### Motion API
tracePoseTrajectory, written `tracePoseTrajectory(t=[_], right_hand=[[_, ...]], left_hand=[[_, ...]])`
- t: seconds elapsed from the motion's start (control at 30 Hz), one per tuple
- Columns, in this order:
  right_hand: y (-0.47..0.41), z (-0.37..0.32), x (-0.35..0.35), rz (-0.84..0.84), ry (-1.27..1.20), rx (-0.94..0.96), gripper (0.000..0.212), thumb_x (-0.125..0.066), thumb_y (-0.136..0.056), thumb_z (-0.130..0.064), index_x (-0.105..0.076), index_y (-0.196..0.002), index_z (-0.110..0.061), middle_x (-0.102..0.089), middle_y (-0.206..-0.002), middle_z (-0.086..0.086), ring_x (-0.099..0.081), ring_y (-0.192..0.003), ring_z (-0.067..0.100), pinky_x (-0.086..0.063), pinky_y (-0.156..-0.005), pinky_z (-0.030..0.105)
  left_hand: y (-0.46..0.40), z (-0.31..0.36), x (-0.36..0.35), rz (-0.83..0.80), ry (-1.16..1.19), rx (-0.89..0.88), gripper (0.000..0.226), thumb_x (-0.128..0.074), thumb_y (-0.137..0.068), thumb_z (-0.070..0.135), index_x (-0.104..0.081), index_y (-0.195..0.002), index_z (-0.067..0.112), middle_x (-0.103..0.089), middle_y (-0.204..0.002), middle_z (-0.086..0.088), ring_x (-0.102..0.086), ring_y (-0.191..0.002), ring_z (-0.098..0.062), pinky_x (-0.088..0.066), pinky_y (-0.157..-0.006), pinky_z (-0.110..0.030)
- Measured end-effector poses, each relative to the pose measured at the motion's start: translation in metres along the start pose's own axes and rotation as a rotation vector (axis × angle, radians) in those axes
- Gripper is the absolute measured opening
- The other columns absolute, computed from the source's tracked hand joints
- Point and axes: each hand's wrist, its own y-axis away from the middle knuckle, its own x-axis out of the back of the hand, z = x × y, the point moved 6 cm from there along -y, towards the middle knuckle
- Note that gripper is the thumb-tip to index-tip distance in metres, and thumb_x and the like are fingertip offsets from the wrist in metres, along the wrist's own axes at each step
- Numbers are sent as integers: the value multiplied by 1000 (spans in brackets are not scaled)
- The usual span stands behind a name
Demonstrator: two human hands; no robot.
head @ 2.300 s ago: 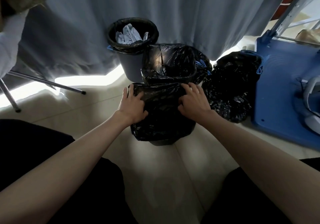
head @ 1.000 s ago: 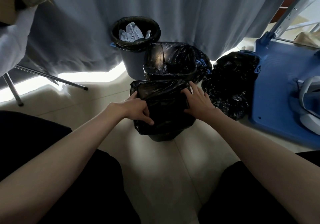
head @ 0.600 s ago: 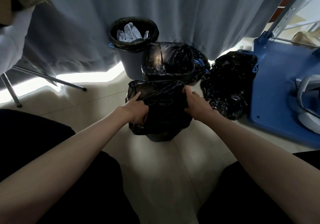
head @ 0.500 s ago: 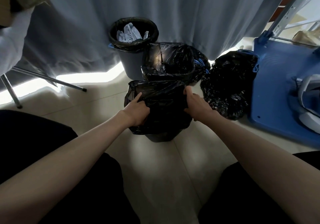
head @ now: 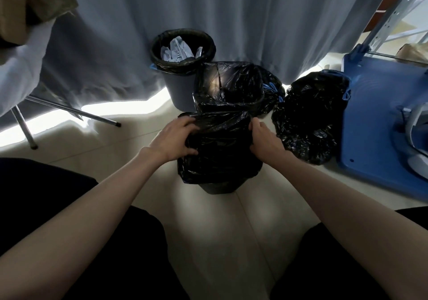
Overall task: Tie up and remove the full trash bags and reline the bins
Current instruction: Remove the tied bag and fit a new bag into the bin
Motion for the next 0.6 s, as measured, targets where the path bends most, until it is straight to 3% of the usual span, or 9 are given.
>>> tracePoseTrajectory(t=[0.07,0.2,0.3,0.4,0.53,0.6], right_hand=[[-4,-2,4,67,-10,8,49,-70,-80,-7,-40,-118,-13,-40,-124,8,-48,-107,31,-42,-68,40],[-20,-3,3,71,-119,50,53,-66,-84,-9,-41,-131,-12,-42,-129,8,-49,-114,29,-47,-85,40],[-28,-3,2,64,-180,40,51,-56,-87,-3,-40,-135,-10,-44,-131,11,-52,-113,31,-45,-88,39],[-35,-1,1,55,-222,-3,48,-48,-90,-3,-38,-136,-10,-50,-129,15,-52,-113,33,-45,-91,42],[-43,13,-5,8,-329,-147,43,-49,-90,-6,-38,-133,-7,-60,-115,20,-57,-101,35,-47,-83,41],[-45,22,-12,-71,-399,-222,38,-51,-93,-11,-46,-130,-5,-62,-116,20,-59,-106,37,-50,-90,44]], left_hand=[[-5,-7,11,131,89,80,68,-78,-77,34,-50,-137,16,-42,-142,-2,-43,-130,-24,-34,-110,-34],[-21,-17,4,113,247,201,63,-72,-83,19,-46,-140,13,-49,-138,-7,-48,-126,-26,-36,-105,-34],[-31,-22,1,135,332,271,59,-70,-83,11,-49,-138,8,-55,-134,-13,-52,-121,-30,-37,-103,-30],[-37,-29,-8,117,495,391,56,-68,-84,10,-51,-137,12,-59,-132,-12,-57,-118,-29,-41,-102,-30],[-37,-36,-23,108,819,561,49,-66,-87,14,-52,-134,19,-61,-123,-8,-60,-103,-22,-50,-91,-32],[-35,-36,-26,105,924,608,46,-64,-89,17,-52,-133,19,-62,-121,-5,-61,-99,-20,-52,-89,-33]])
